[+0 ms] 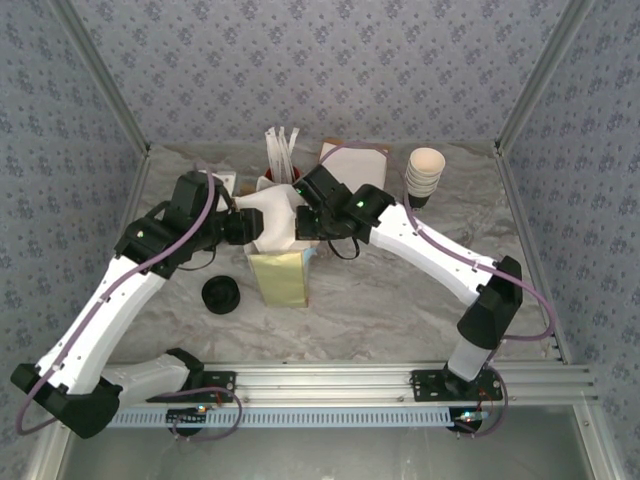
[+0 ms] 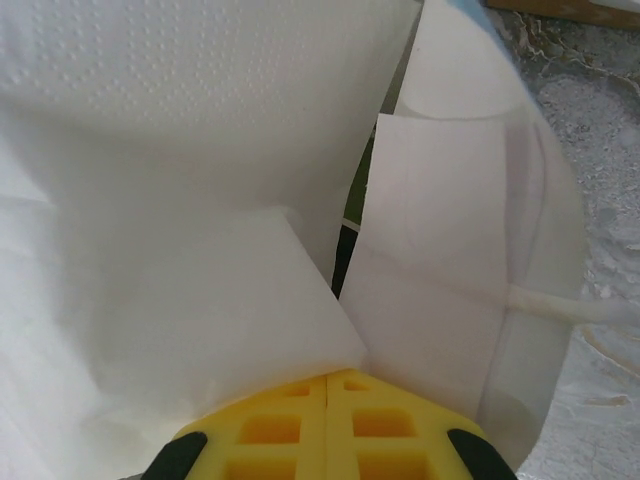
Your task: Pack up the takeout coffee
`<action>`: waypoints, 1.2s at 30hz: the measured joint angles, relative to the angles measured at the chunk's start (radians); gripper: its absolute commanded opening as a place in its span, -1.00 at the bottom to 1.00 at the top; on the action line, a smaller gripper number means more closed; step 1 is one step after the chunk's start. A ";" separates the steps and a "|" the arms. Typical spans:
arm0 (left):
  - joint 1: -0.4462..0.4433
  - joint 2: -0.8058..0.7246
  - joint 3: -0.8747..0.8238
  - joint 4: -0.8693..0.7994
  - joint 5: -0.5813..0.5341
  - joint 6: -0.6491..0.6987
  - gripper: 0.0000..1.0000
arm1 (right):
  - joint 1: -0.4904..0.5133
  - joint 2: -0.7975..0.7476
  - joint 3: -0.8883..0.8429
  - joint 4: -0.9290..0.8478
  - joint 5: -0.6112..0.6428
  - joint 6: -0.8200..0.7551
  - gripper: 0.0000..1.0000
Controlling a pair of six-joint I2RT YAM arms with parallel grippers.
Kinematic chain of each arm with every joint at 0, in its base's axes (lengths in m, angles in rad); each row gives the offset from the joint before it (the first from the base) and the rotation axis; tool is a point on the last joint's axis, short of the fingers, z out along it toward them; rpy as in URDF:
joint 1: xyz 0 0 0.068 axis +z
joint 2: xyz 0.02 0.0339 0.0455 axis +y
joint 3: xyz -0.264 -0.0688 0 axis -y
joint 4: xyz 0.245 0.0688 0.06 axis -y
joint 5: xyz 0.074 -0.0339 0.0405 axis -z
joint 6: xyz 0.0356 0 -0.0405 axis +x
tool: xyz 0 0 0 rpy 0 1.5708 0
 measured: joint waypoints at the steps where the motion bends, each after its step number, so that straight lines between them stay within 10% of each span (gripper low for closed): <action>1: 0.000 0.000 -0.004 0.002 0.002 0.000 0.15 | 0.000 0.000 0.007 -0.002 0.000 -0.002 -0.73; 9: 0.001 0.008 -0.032 0.013 0.007 -0.005 0.04 | 0.002 -0.002 0.126 -0.044 -0.007 -0.045 -0.29; 36: 0.006 -0.074 -0.045 0.035 0.039 -0.026 0.04 | 0.002 0.141 0.168 0.045 -0.122 -0.075 -0.42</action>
